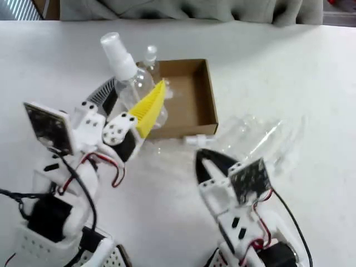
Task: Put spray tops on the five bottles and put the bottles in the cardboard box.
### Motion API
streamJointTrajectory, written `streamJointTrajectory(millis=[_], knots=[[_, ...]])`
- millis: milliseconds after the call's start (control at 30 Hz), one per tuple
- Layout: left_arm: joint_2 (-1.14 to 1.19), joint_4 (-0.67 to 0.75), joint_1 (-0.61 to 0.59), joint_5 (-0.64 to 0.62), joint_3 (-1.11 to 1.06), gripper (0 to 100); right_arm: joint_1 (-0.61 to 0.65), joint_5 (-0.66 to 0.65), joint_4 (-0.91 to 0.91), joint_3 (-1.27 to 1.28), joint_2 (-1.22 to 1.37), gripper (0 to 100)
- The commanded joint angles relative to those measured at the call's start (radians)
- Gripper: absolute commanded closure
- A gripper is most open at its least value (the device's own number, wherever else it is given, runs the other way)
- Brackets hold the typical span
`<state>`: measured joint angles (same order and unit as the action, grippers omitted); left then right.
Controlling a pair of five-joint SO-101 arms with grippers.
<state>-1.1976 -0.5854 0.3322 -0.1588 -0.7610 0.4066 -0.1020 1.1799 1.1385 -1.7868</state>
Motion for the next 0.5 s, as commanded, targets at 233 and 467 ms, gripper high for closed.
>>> streamJointTrajectory(millis=[233, 467], knots=[[0.058, 0.321, -0.044, 0.077, -0.164, 98, -0.171, 0.000, 0.010, 0.153, 0.025, 97.8], [0.352, 0.339, -0.122, 0.077, -0.003, 98, -0.272, -0.229, -0.059, 0.322, 0.016, 98.1]])
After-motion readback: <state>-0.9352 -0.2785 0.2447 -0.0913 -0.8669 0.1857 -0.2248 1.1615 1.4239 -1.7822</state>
